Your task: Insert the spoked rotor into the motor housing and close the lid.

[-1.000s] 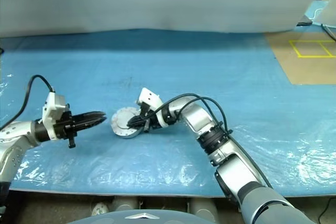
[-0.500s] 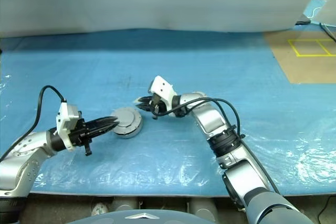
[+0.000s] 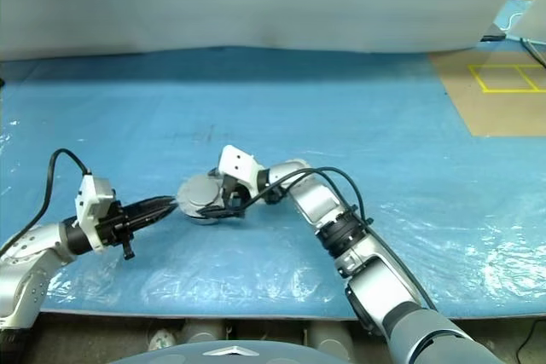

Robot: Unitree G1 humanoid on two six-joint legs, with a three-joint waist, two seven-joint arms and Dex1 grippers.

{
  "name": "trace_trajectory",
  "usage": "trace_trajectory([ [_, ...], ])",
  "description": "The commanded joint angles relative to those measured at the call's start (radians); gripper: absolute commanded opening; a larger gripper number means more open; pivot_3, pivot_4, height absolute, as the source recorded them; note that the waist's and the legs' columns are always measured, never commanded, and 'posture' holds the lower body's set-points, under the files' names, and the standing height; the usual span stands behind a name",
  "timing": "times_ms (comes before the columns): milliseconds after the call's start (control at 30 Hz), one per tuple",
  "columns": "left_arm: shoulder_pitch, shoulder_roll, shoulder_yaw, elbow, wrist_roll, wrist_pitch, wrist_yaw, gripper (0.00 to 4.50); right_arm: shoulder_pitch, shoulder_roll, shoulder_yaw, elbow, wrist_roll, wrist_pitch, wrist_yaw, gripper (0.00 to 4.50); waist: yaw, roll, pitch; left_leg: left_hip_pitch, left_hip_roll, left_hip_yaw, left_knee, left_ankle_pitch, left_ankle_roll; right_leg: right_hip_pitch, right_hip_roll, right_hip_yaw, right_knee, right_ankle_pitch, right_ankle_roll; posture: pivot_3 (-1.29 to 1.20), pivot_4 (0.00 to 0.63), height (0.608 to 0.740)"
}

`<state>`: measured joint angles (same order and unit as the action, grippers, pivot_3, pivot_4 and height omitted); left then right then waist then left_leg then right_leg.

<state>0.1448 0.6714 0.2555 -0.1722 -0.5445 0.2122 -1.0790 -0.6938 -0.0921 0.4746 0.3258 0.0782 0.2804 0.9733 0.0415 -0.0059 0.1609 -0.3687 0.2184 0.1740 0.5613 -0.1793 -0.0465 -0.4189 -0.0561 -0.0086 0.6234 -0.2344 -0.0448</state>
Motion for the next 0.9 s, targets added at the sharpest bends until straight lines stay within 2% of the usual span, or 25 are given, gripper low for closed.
trace_trajectory([
  [33,0.007,0.002,0.031,-0.017,-0.001,-0.021,0.016,0.74,-0.024,0.019,-0.030,-0.007,0.025,0.006,0.009,4.49,0.000,0.000,0.000,0.000,0.000,0.000,0.000,0.000,0.000,0.000,0.000,0.000,0.000,0.000,0.000,0.00,0.150,0.740],
  [267,-0.004,-0.001,0.012,-0.034,0.000,-0.013,0.046,0.74,-0.005,0.013,0.027,0.078,-0.060,-0.078,0.005,4.49,0.001,0.000,0.000,0.000,0.000,0.000,0.000,0.000,0.000,0.000,0.000,0.000,0.000,0.000,0.000,0.00,0.150,0.740],
  [400,-0.022,0.003,0.004,-0.044,-0.005,-0.003,0.053,0.74,-0.006,0.036,0.013,0.136,-0.069,-0.103,-0.007,4.49,-0.001,0.000,0.000,0.001,0.000,0.000,0.000,0.000,0.000,0.000,0.000,0.000,0.000,0.000,0.000,0.00,0.150,0.740],
  [500,-0.037,0.006,0.001,-0.054,-0.012,0.014,0.059,0.74,-0.009,0.051,-0.011,0.138,-0.048,-0.095,0.000,3.88,-0.001,0.000,0.000,0.001,0.000,0.000,0.000,0.000,0.000,0.000,0.000,0.000,0.001,0.000,0.000,0.00,0.150,0.740],
  [600,-0.038,0.008,-0.001,-0.066,-0.013,0.026,0.063,0.74,-0.006,0.052,-0.018,0.131,-0.054,-0.095,0.000,2.96,0.000,0.000,0.000,0.001,0.001,0.000,0.000,0.000,0.000,0.000,0.000,0.000,0.001,0.000,0.000,0.00,0.150,0.740],
  [900,-0.047,0.010,0.006,-0.045,-0.009,0.020,0.047,0.74,0.004,0.008,-0.014,0.080,-0.042,-0.061,0.081,2.96,0.001,0.000,0.000,0.001,0.000,0.000,0.000,0.000,0.000,0.000,0.000,0.000,0.000,0.000,0.000,0.00,0.150,0.740],
])
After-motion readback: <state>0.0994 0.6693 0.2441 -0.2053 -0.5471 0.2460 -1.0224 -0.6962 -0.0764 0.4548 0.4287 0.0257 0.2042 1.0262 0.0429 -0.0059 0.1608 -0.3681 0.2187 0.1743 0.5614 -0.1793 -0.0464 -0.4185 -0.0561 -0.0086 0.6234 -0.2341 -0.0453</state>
